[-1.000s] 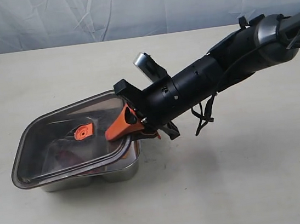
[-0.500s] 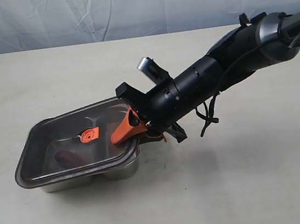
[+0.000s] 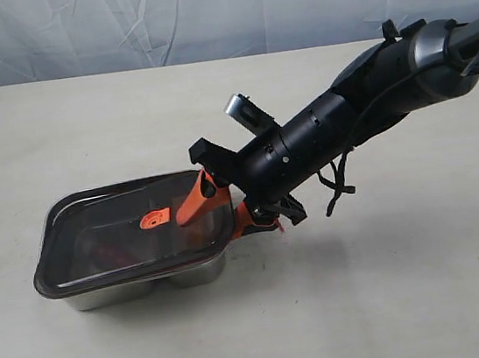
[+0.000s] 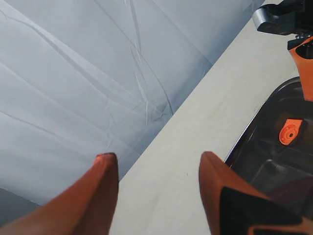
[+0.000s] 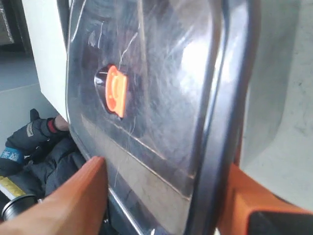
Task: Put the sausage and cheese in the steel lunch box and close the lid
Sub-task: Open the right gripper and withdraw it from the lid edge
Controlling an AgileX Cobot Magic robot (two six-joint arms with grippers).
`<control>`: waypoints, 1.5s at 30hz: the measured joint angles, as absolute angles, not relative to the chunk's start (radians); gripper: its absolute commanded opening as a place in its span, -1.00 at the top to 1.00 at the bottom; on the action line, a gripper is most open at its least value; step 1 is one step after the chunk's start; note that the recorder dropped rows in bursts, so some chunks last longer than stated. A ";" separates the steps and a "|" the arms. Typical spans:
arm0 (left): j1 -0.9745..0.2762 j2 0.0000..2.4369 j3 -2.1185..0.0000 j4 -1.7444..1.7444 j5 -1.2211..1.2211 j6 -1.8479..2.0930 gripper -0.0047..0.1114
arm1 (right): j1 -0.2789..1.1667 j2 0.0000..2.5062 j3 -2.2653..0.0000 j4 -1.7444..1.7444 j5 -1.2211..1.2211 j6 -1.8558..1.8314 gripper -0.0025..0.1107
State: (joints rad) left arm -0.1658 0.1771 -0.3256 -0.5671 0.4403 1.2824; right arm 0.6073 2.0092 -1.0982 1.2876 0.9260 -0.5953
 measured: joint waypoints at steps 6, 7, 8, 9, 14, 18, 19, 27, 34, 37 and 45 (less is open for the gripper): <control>-0.166 0.177 -0.326 -0.567 0.440 1.282 0.07 | 0.607 2.009 -1.098 1.288 0.956 -0.595 -0.06; -0.166 0.177 -0.326 -0.567 0.440 1.282 0.07 | 0.607 2.009 -1.098 1.286 0.963 -0.595 -0.06; -0.166 0.177 -0.326 -0.567 0.440 1.282 0.07 | 0.605 2.009 -1.098 1.284 0.969 -0.595 -0.06; -0.166 0.177 -0.326 -0.567 0.440 1.282 0.07 | 0.605 2.009 -1.098 1.280 0.973 -0.589 -0.06; -0.166 0.177 -0.326 -0.567 0.440 1.282 0.07 | 0.604 2.007 -1.119 1.223 0.988 -0.525 -0.06; -0.166 0.177 -0.326 -0.567 0.440 1.282 0.07 | 0.604 1.993 -1.146 1.151 1.008 -0.482 -0.06; -0.166 0.177 -0.326 -0.567 0.440 1.282 0.07 | 0.604 1.986 -1.153 1.132 1.016 -0.476 -0.06; -0.166 0.177 -0.326 -0.567 0.440 1.282 0.07 | 0.604 1.961 -1.178 1.064 1.052 -0.430 -0.06; -0.166 0.177 -0.326 -0.567 0.440 1.282 0.07 | 0.604 1.960 -1.179 0.973 1.101 -0.366 -0.02; -0.166 0.177 -0.326 -0.567 0.440 1.282 0.07 | 0.604 1.960 -1.179 0.932 1.122 -0.348 0.14; -0.166 0.177 -0.326 -0.567 0.440 1.282 0.07 | 0.604 1.960 -1.179 0.903 1.199 -0.340 0.66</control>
